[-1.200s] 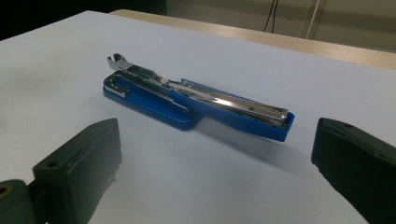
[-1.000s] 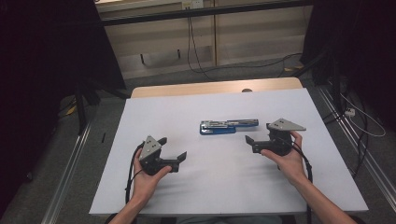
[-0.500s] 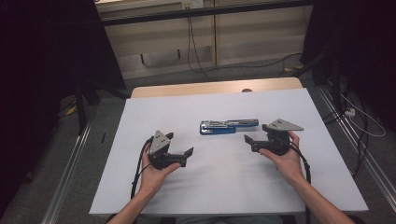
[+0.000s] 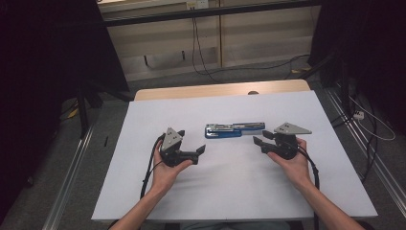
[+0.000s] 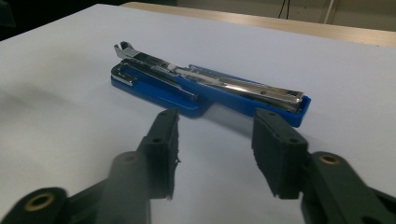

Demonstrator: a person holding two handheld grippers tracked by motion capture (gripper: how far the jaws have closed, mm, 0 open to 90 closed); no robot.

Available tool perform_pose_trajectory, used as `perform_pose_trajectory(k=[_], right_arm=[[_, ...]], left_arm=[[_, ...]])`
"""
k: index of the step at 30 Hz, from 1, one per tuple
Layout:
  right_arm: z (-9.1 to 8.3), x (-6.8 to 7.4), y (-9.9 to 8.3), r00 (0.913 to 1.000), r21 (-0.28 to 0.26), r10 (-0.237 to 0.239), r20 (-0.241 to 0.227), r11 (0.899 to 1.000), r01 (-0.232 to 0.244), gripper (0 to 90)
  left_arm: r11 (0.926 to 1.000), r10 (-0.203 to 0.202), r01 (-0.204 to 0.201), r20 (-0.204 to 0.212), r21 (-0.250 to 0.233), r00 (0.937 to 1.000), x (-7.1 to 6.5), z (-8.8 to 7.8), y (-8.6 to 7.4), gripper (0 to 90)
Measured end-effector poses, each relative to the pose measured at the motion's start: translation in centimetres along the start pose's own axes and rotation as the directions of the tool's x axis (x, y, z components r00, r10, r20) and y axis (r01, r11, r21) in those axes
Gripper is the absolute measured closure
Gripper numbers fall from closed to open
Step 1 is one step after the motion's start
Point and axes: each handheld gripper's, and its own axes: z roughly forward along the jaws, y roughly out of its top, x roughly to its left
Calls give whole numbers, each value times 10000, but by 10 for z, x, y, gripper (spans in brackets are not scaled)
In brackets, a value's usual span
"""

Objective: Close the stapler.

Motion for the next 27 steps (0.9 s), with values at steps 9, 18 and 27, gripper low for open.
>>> perform_pose_trajectory(k=[9,18,27], right_arm=[[1,-2,-1,9992,136,-53,-384,9999,58,900],[3,-4,-2,9995,329,-116,-310,9994,126,900],[6,-7,-3,9996,430,-216,-181,9988,223,900]], left_arm=[[10000,38,-38,7,-13,10000,-2,14,7,52],[9999,-20,20,-31,111,10000,0,29,17,123],[9996,-193,191,114,207,9997,1,45,22,335]])
